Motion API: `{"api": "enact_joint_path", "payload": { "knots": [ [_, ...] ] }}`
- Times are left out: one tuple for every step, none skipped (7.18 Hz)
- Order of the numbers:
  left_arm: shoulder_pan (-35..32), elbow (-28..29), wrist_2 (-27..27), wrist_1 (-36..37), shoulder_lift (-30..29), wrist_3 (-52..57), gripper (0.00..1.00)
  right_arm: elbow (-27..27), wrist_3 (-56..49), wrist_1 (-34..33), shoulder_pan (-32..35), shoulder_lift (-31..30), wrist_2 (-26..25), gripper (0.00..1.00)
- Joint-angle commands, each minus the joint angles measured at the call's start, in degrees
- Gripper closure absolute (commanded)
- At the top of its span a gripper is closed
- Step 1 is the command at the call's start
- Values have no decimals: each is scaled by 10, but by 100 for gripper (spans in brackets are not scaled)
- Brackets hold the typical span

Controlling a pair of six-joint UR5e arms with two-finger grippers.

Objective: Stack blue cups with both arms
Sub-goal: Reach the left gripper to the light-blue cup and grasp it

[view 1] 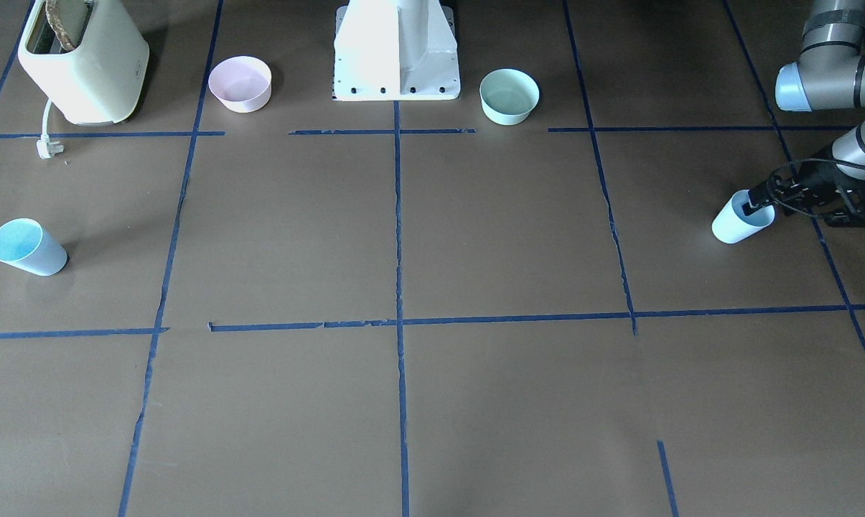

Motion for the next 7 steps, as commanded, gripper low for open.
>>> {"api": "enact_joint_path", "payload": {
  "knots": [
    [2, -2, -1, -16, 0, -3, 89, 0, 1, -1, -1, 0, 1, 0],
    [2, -3, -1, -16, 0, -4, 92, 0, 1, -1, 0, 0, 1, 0],
    [1, -6, -1, -16, 0, -23, 97, 0, 1, -1, 0, 0, 2, 0],
    [1, -31, 2, -15, 0, -57, 100, 0, 2, -1, -1, 1, 3, 0],
    [1, -63, 2, -8, -2, -96, 100, 0, 2, -1, -1, 1, 4, 0],
    [1, -72, 2, -4, -18, -129, 100, 0, 2, -1, -1, 1, 2, 0],
    [2, -78, 2, 17, -45, -152, 100, 2, 2, -1, -1, 3, 2, 0]
  ]
}}
